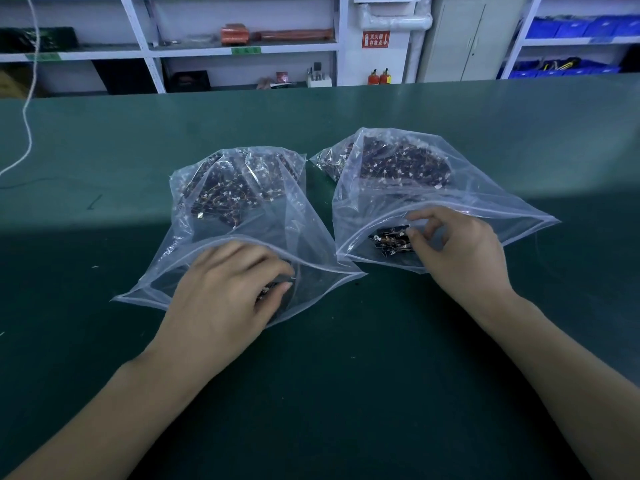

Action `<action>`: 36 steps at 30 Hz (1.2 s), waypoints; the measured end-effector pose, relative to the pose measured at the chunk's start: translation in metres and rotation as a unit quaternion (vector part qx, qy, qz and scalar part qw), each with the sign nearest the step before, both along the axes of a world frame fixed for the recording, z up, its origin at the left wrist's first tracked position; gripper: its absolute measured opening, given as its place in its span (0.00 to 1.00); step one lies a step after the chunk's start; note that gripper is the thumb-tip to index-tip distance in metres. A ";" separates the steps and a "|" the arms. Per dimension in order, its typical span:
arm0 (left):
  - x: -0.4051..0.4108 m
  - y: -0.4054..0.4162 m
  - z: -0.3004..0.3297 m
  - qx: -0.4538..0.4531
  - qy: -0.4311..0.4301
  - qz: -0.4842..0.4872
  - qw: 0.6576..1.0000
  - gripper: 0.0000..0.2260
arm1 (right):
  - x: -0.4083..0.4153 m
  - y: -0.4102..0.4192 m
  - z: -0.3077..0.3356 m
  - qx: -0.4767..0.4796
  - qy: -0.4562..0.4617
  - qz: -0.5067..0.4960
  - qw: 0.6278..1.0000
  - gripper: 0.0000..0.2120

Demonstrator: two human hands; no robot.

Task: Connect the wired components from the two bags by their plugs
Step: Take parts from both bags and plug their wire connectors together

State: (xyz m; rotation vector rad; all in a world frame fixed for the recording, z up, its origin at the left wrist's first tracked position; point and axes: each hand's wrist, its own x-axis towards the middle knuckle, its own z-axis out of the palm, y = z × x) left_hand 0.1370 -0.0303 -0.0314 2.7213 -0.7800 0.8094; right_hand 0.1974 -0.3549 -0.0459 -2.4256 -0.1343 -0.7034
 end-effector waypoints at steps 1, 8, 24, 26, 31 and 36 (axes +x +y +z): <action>-0.001 0.000 0.000 0.010 0.013 0.027 1.000 0.06 | -0.001 0.002 0.001 0.002 -0.002 0.004 1.000 0.05; -0.005 -0.001 0.002 0.037 0.071 0.116 0.990 0.11 | -0.012 0.017 0.004 0.007 -0.039 0.034 0.999 0.05; -0.005 0.000 0.003 0.041 0.044 0.113 0.992 0.04 | -0.023 0.031 0.007 0.028 -0.067 0.092 0.993 0.06; -0.003 0.001 0.001 0.041 0.040 0.099 0.993 0.05 | -0.024 0.032 0.007 0.029 -0.067 0.094 0.993 0.06; 0.001 0.005 0.004 0.037 0.064 0.069 0.995 0.04 | -0.025 0.033 0.008 0.028 -0.064 0.102 0.992 0.05; -0.005 0.006 0.010 0.069 0.076 0.056 0.993 0.02 | -0.025 0.034 0.008 0.033 -0.070 0.108 0.991 0.05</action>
